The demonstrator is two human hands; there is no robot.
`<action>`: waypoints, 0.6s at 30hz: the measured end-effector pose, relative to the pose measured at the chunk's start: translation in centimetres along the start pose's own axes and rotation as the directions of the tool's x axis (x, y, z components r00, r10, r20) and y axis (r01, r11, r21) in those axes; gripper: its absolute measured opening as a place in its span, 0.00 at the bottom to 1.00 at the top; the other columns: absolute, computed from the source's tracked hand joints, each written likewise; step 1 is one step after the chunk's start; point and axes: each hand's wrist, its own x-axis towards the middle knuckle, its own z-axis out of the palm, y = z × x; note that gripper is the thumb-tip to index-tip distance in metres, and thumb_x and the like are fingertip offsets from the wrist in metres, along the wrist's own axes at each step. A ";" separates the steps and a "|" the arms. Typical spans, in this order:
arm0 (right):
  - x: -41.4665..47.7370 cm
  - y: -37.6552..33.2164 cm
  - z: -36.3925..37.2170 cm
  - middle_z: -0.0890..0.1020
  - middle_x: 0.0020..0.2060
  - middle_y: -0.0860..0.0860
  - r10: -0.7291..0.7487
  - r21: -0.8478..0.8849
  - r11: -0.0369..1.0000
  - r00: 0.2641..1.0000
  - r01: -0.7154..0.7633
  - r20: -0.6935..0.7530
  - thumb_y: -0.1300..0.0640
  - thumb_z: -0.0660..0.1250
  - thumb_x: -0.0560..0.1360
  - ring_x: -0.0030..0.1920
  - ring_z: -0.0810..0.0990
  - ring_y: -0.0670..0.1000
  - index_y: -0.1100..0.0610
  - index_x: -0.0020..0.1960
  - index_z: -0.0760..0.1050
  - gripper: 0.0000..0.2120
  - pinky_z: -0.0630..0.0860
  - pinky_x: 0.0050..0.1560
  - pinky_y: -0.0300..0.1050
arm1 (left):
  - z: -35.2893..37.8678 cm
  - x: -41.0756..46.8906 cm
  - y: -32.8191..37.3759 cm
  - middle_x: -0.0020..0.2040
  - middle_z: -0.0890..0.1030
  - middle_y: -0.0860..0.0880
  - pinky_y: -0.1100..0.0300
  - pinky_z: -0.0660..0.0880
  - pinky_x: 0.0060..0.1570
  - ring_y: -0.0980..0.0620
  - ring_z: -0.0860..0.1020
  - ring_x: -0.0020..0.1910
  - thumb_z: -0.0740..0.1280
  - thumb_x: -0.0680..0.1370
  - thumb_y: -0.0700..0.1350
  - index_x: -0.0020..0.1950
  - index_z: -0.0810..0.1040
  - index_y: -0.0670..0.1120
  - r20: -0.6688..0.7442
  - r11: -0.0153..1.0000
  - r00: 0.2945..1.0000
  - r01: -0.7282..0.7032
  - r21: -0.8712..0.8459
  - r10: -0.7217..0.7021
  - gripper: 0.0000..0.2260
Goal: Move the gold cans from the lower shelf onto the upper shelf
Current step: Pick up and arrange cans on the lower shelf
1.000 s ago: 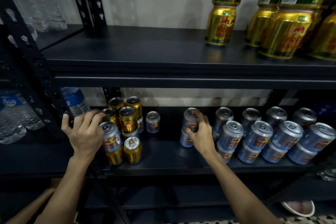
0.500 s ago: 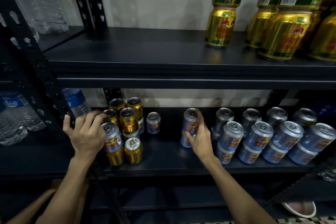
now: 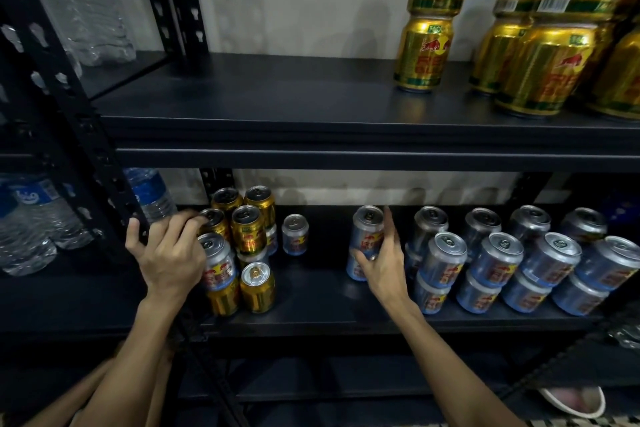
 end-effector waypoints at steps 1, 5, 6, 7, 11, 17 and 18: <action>-0.2 -0.3 -0.1 0.60 0.79 0.55 -0.031 -0.010 0.999 0.999 0.031 -0.036 0.58 0.78 0.73 0.78 0.63 0.56 0.43 0.81 0.49 0.49 0.66 0.75 0.51 | 0.0 0.0 0.0 0.43 0.82 0.48 0.48 0.50 0.72 0.46 0.73 0.44 0.57 0.78 0.35 0.47 0.81 0.46 -0.001 1.000 1.000 0.002 -0.005 -0.002 0.13; -1.1 -2.8 -0.2 0.64 0.75 0.56 -0.290 -0.080 0.957 0.940 0.279 -0.182 0.57 0.76 0.75 0.75 0.65 0.55 0.52 0.78 0.59 0.38 0.66 0.73 0.44 | 0.1 0.0 0.1 0.43 0.83 0.48 0.48 0.49 0.73 0.46 0.74 0.45 0.59 0.79 0.37 0.46 0.82 0.46 -0.014 1.000 1.000 0.007 -0.030 -0.007 0.13; -1.2 -3.3 0.2 0.66 0.73 0.57 -0.355 -0.080 0.935 0.917 0.346 -0.184 0.59 0.75 0.75 0.74 0.67 0.54 0.54 0.76 0.63 0.34 0.66 0.73 0.43 | 0.1 0.0 0.0 0.43 0.83 0.49 0.48 0.49 0.73 0.46 0.74 0.45 0.59 0.79 0.37 0.46 0.82 0.46 -0.014 0.999 1.000 0.005 -0.035 -0.006 0.12; -1.4 -3.8 0.7 0.68 0.71 0.57 -0.405 -0.069 0.914 0.898 0.399 -0.172 0.61 0.74 0.75 0.72 0.69 0.53 0.55 0.74 0.66 0.31 0.67 0.73 0.40 | 0.1 0.0 0.0 0.43 0.83 0.49 0.48 0.49 0.73 0.46 0.74 0.45 0.59 0.79 0.37 0.46 0.82 0.46 -0.016 0.999 1.000 0.005 -0.039 -0.006 0.12; -1.8 -5.1 3.7 0.71 0.69 0.53 -0.402 0.002 0.916 0.916 0.402 0.000 0.60 0.71 0.77 0.71 0.69 0.46 0.55 0.69 0.74 0.21 0.65 0.71 0.34 | 0.1 0.0 0.0 0.44 0.83 0.49 0.47 0.50 0.72 0.46 0.74 0.45 0.59 0.79 0.38 0.46 0.83 0.46 -0.016 0.999 1.000 0.012 -0.051 -0.012 0.12; 0.6 -3.5 9.1 0.68 0.70 0.55 -0.201 0.000 0.979 0.962 0.205 0.187 0.60 0.74 0.73 0.69 0.73 0.53 0.55 0.73 0.70 0.30 0.68 0.72 0.44 | 0.3 0.0 0.2 0.44 0.84 0.51 0.47 0.51 0.72 0.48 0.75 0.46 0.59 0.79 0.39 0.45 0.83 0.48 -0.012 0.998 0.999 0.036 -0.060 -0.037 0.13; 1.1 -3.1 9.9 0.68 0.71 0.56 -0.173 0.000 0.984 0.963 0.177 0.208 0.59 0.75 0.74 0.69 0.73 0.55 0.55 0.74 0.69 0.31 0.67 0.70 0.41 | 0.3 -0.1 0.2 0.44 0.84 0.51 0.47 0.51 0.72 0.48 0.75 0.46 0.59 0.79 0.39 0.44 0.83 0.48 -0.014 0.998 0.999 0.037 -0.060 -0.038 0.14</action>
